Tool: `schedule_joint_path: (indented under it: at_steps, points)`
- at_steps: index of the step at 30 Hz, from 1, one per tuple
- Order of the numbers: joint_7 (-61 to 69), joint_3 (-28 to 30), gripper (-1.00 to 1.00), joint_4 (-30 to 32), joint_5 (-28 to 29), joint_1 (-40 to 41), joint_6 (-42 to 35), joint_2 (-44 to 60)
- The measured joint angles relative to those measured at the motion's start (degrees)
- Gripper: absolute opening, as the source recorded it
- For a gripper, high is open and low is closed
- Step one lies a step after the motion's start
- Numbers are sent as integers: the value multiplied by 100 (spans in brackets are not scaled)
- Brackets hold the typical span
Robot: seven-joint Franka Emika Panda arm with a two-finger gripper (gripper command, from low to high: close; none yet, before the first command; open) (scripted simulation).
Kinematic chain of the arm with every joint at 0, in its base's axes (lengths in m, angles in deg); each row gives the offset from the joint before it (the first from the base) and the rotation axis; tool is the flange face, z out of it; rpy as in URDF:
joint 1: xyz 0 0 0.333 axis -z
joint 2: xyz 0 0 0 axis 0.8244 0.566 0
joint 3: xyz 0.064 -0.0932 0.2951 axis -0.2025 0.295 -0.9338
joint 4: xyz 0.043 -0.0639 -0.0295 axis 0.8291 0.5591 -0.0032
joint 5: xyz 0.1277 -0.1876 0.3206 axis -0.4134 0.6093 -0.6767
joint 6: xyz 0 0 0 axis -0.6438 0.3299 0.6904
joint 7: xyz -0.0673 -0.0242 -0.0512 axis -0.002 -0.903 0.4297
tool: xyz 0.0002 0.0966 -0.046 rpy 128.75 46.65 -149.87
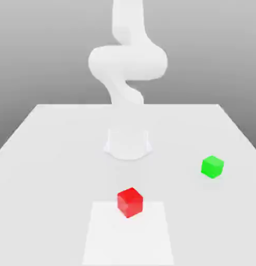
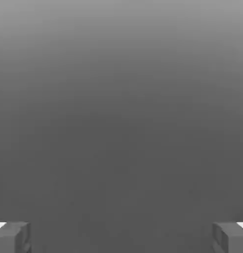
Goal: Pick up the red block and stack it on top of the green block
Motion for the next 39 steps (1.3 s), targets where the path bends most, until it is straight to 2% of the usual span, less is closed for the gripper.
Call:
schedule_joint_path:
  at_steps: [16, 18, 23, 24, 31, 39]
  points:
    - [2449, 641, 0, 2940, 254, -605, 2332, 2982]
    - [2843, 663, 0, 3140, 79, -673, 2917, 3752]
    - [3327, 307, 0, 3089, -449, -471, 3929, 4981]
    - [3373, 192, -100, 3064, -504, -367, 4095, 5173]
    - [3366, 145, -100, 3060, -494, -316, 4124, 5214]
    - [3007, 264, -100, 3272, -2, -342, 2850, 3724]
